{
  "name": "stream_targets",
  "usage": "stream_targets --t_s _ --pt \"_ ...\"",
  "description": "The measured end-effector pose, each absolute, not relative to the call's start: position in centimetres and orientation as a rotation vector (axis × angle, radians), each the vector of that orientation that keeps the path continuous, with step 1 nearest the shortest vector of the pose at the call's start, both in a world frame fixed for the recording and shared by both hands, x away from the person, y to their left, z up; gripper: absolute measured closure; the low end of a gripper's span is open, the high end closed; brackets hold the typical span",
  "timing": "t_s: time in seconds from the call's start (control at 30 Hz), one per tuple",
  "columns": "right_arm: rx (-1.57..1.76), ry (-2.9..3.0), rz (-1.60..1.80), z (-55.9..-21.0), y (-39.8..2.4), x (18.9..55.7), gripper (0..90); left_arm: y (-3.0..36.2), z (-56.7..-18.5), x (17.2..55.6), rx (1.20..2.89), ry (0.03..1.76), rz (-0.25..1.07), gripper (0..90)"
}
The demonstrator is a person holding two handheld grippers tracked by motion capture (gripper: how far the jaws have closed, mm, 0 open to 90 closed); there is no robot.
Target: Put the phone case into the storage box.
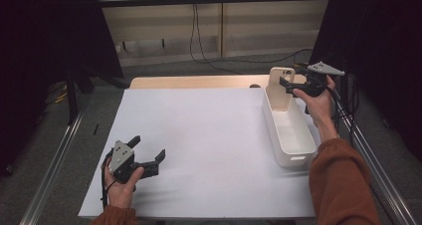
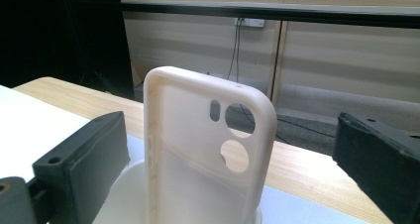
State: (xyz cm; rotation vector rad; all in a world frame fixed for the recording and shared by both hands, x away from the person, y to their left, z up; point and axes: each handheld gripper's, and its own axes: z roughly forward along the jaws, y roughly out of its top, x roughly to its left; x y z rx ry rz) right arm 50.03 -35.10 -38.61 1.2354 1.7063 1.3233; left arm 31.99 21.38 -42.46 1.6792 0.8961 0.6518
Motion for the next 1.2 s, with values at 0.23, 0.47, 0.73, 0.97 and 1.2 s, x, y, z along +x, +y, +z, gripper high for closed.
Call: stream_targets --t_s 0.23,0.47,0.73,0.97,1.2 --pt "1.235 1.687 1.332 -38.8 -35.2 49.4 0.1 21.4 -42.5 32.0 1.689 0.898 0.657 2.6" --pt "1.234 1.673 1.347 -38.7 -35.2 48.7 0.3 21.5 -42.5 32.0 1.691 0.887 0.657 2.6" --pt "1.226 1.672 1.349 -38.1 -34.9 48.0 0.0 21.6 -42.5 32.0 1.688 0.890 0.652 2.6" --pt "1.221 1.659 1.349 -37.8 -35.0 47.2 0.0 21.6 -42.5 32.0 1.678 0.895 0.652 2.6" --pt "1.196 1.657 1.356 -37.4 -34.8 46.0 0.1 21.7 -42.5 32.1 1.673 0.900 0.656 2.6"
